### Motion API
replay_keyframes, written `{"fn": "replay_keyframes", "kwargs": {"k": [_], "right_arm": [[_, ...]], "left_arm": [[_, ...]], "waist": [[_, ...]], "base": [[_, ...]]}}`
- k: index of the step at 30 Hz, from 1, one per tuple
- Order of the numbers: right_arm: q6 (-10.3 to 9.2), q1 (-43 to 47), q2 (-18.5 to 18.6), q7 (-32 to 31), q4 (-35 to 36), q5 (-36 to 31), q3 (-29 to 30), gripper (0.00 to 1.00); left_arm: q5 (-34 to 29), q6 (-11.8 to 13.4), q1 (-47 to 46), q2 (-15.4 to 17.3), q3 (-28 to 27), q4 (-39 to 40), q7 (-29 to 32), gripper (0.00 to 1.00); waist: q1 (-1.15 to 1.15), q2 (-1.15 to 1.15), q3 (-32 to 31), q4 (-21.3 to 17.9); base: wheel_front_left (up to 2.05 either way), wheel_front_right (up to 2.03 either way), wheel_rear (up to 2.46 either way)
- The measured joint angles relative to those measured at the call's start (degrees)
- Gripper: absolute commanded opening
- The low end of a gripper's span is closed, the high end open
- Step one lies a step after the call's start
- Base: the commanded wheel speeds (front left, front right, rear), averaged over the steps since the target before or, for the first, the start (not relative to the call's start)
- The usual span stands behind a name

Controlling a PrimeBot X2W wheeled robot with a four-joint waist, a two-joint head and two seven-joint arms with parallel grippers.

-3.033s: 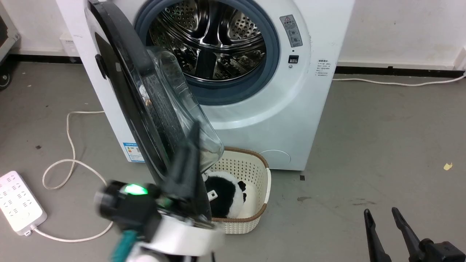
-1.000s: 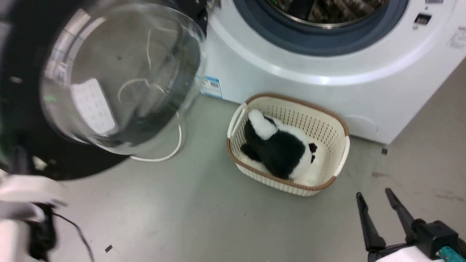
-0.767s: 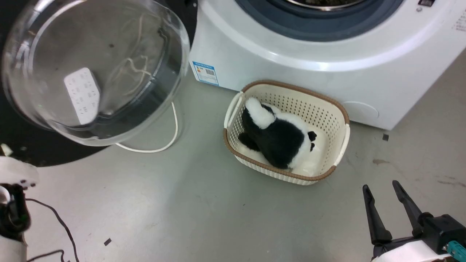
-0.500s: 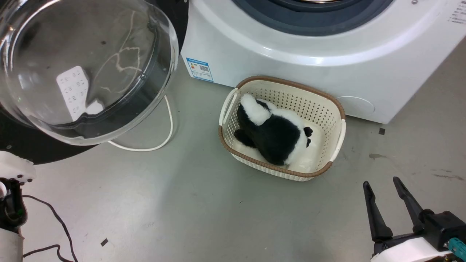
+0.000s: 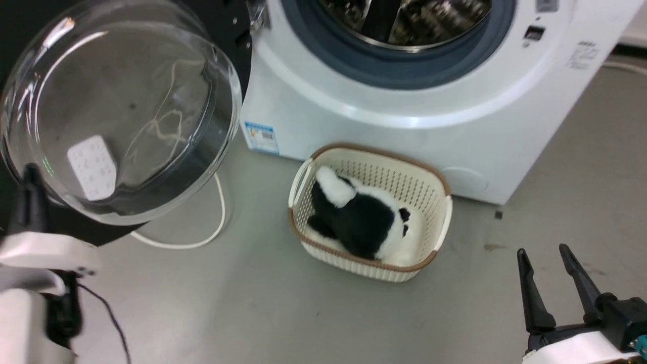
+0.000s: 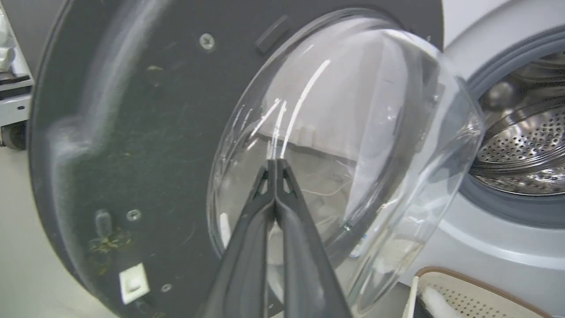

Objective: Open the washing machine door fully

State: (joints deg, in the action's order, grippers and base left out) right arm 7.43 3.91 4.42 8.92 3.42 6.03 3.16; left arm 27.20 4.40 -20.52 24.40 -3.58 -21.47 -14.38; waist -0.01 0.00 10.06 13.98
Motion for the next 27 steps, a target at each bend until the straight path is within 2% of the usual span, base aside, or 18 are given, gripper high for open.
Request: {"fn": "replay_keyframes", "kwargs": {"k": [7, 10, 19, 23, 24, 25, 27], "right_arm": [[0.00, -0.4, -0.3, 1.3, -1.2, -1.2, 0.3, 1.00], [0.00, -0.3, -0.4, 1.8, -1.5, -1.5, 0.3, 1.00], [0.01, 0.8, -0.8, 2.1, -1.5, -1.6, 0.0, 1.00], [0.00, 1.5, -0.9, 2.3, -1.5, -1.6, 0.0, 1.00], [0.00, 1.8, -1.0, 2.3, -1.5, -1.6, 0.0, 1.00], [0.00, 2.1, -1.0, 2.4, -1.5, -1.6, 0.0, 1.00], [0.01, 2.8, -1.1, 2.5, -1.6, -1.5, 0.0, 1.00]], "left_arm": [[-3.5, 1.8, 8.6, -6.3, 5.2, 11.2, -0.3, 0.00], [-5.1, 2.5, 11.9, -8.1, 7.8, 14.2, -0.3, 0.00], [-9.4, 3.6, 18.6, -11.7, 15.7, 17.1, -0.2, 0.00], [-10.0, 4.4, 20.7, -13.0, 16.8, 17.3, -0.2, 0.00], [-10.3, 4.7, 21.3, -13.1, 17.1, 17.3, -0.2, 0.38], [-10.7, 4.9, 21.9, -13.2, 17.5, 17.2, -0.2, 0.97], [-11.3, 5.1, 22.7, -13.5, 17.9, 17.0, -0.3, 1.00]], "waist": [[0.00, 0.00, -5.0, -3.2], [-0.01, 0.00, -7.0, -5.0], [0.01, 0.00, -10.9, -10.4], [0.00, 0.00, -11.7, -11.9], [0.00, 0.00, -11.9, -12.2], [0.00, 0.00, -12.0, -12.5], [0.00, 0.00, -12.3, -12.9]], "base": [[0.00, 0.00, 0.00], [0.00, 0.00, 0.00], [0.00, 0.00, 0.00], [0.00, 0.00, 0.00], [0.00, 0.00, 0.00], [0.00, 0.00, 0.00], [0.00, 0.00, 0.00]]}}
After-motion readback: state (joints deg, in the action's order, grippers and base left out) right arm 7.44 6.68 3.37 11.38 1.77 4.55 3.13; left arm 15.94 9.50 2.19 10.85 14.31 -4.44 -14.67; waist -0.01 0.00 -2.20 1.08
